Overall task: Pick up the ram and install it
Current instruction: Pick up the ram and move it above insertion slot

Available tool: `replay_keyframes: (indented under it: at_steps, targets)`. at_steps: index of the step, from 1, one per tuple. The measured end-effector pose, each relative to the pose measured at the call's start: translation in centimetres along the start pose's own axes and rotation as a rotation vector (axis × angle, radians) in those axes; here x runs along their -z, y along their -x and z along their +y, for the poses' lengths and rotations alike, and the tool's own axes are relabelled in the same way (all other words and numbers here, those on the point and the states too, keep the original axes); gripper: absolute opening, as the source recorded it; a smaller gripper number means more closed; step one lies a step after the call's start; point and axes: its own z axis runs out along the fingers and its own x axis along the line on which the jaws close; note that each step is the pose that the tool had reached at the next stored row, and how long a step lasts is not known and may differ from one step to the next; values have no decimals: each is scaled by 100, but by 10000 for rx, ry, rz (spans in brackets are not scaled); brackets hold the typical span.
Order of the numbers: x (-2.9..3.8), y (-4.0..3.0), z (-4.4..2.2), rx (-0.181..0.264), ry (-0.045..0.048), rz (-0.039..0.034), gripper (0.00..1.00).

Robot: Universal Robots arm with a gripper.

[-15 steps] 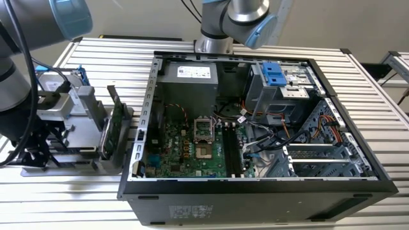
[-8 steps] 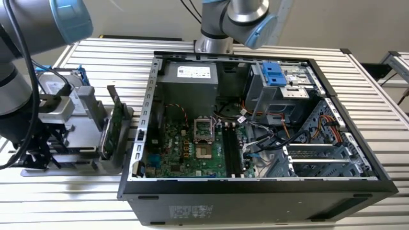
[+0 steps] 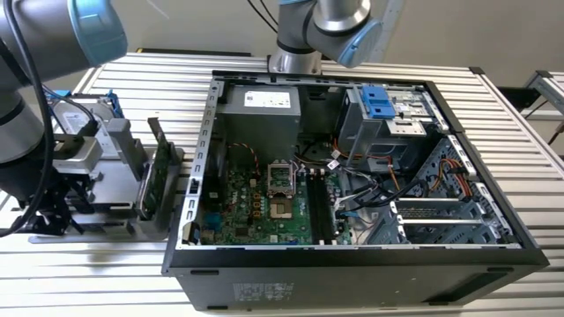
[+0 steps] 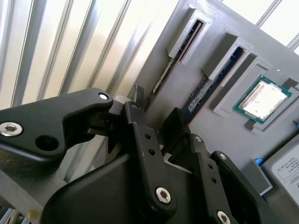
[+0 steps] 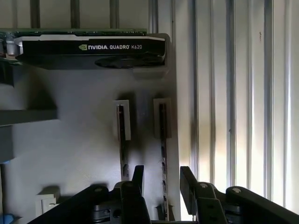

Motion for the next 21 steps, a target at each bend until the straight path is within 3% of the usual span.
replay_keyframes:
  at_steps: [21]
  targets:
    - [-132,3,-26,0,3,-38,100]
